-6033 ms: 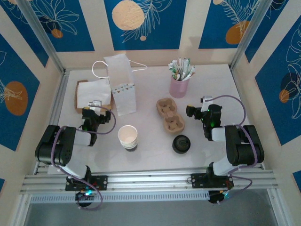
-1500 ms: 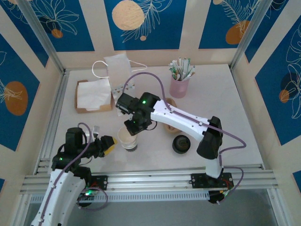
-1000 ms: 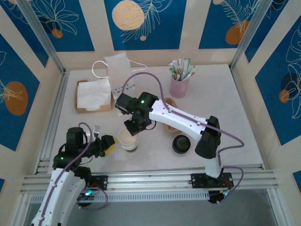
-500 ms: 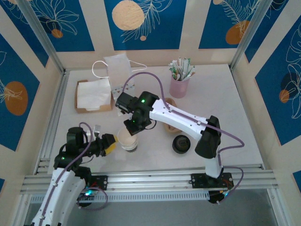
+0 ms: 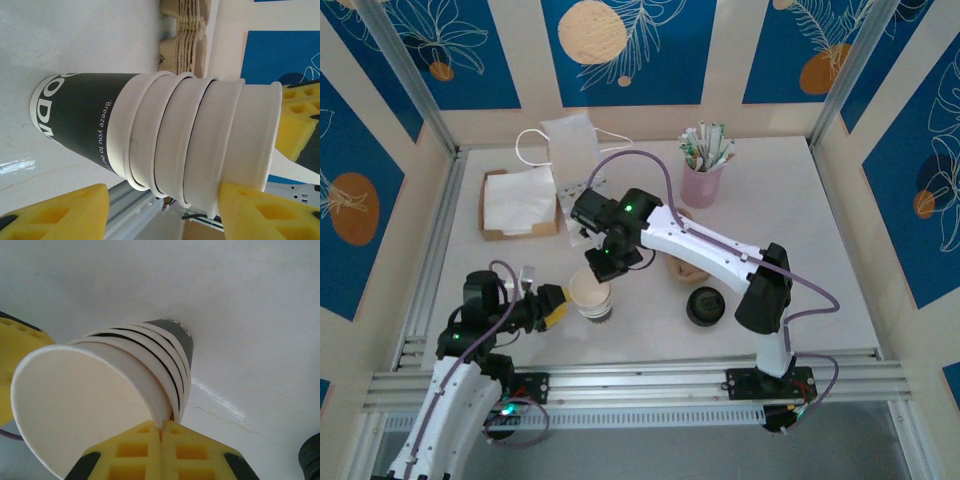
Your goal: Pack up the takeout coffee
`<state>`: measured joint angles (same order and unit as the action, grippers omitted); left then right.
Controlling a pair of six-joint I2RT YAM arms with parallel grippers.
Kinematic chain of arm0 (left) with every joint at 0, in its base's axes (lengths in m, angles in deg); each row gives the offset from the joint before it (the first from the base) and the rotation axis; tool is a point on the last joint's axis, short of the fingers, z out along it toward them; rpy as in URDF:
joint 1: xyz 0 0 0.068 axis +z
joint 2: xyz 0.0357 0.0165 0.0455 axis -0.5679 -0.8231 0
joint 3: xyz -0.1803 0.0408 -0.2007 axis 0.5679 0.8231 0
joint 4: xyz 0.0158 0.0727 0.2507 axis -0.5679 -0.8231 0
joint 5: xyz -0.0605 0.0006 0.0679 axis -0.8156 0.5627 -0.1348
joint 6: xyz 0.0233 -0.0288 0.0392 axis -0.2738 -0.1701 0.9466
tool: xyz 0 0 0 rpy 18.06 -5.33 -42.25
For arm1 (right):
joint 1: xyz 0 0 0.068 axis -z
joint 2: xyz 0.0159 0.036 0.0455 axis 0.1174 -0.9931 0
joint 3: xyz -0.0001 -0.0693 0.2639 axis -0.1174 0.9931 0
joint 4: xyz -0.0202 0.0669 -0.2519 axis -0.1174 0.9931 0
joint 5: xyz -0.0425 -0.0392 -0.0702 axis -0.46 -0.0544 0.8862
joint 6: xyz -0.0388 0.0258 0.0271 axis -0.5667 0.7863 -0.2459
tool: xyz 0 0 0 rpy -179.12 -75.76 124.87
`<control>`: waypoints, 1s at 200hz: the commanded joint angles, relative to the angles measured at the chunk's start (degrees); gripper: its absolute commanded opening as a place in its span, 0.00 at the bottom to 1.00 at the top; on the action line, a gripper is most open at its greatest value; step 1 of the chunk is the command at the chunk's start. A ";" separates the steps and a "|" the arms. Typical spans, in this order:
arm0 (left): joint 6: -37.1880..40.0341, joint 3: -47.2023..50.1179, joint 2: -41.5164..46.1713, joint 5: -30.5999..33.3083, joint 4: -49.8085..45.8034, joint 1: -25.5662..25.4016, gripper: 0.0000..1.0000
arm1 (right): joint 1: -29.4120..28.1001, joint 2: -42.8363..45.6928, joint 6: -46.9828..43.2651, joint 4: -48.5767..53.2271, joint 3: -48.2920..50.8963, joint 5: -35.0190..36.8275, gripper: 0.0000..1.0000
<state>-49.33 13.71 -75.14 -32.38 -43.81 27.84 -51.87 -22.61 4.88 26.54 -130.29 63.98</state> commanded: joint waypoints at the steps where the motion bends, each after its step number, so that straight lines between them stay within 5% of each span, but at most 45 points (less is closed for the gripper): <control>1: 1.18 0.68 -0.26 -1.16 -0.36 -0.09 0.59 | 0.37 0.83 1.11 -1.65 0.52 -3.69 0.03; 108: 1.57 -1.14 -0.95 -0.90 -1.03 -0.07 0.62 | 3.17 3.76 1.29 -4.79 2.54 -10.83 0.02; 200: 3.46 -5.60 -3.94 -0.30 -2.56 -0.02 0.63 | 4.45 4.63 0.95 -2.48 -1.15 -9.05 0.01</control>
<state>-47.43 10.51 -78.62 -32.27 -45.69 27.84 -47.87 -20.97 5.12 23.48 -128.22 56.39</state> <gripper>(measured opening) 0.635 0.066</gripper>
